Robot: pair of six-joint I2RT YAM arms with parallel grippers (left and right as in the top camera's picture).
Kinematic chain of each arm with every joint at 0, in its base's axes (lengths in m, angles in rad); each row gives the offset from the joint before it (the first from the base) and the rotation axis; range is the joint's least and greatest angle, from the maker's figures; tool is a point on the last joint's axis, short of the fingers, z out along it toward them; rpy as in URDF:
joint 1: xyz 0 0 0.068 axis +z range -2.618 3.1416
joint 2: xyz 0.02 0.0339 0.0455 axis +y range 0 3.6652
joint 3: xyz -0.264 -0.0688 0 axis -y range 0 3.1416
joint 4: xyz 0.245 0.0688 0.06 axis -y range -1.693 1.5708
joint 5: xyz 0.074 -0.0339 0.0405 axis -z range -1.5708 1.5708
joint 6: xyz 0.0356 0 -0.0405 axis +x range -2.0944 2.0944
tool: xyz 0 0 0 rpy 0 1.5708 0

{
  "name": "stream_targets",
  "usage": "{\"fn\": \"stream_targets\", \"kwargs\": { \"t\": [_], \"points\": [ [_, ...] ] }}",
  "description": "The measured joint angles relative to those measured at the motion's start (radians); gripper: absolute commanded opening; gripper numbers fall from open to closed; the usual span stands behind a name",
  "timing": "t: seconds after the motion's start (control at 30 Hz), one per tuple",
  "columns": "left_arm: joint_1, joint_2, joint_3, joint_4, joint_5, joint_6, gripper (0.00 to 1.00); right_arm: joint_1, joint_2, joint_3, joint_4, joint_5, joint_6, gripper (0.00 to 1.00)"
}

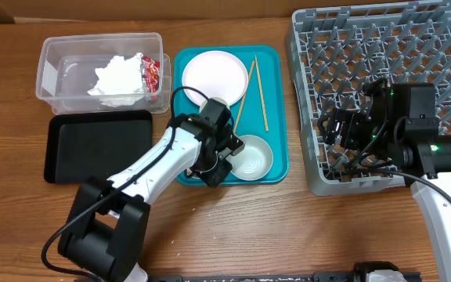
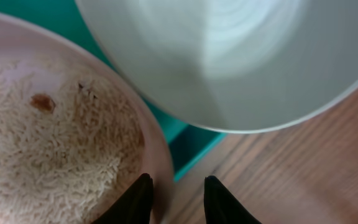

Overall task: Sort waste into correct bins and load items into the dishwasher
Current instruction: 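Grasp the rim of the pink rice bowl with the left gripper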

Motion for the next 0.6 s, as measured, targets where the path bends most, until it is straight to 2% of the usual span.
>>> {"fn": "stream_targets", "kwargs": {
  "t": [0.2,0.47,0.6],
  "points": [
    [0.0,0.0,-0.054,0.075,-0.033,0.015,0.04,0.0,0.0,0.0,-0.002,0.0,0.0,1.0],
    [0.0,-0.016,-0.048,0.071,-0.058,0.018,0.04,0.0,0.0,0.0,-0.005,0.0,0.0,1.0],
    [0.0,-0.016,-0.008,0.017,-0.066,-0.003,0.04,0.0,0.0,0.0,-0.005,0.0,0.0,1.0]
  ]
}}
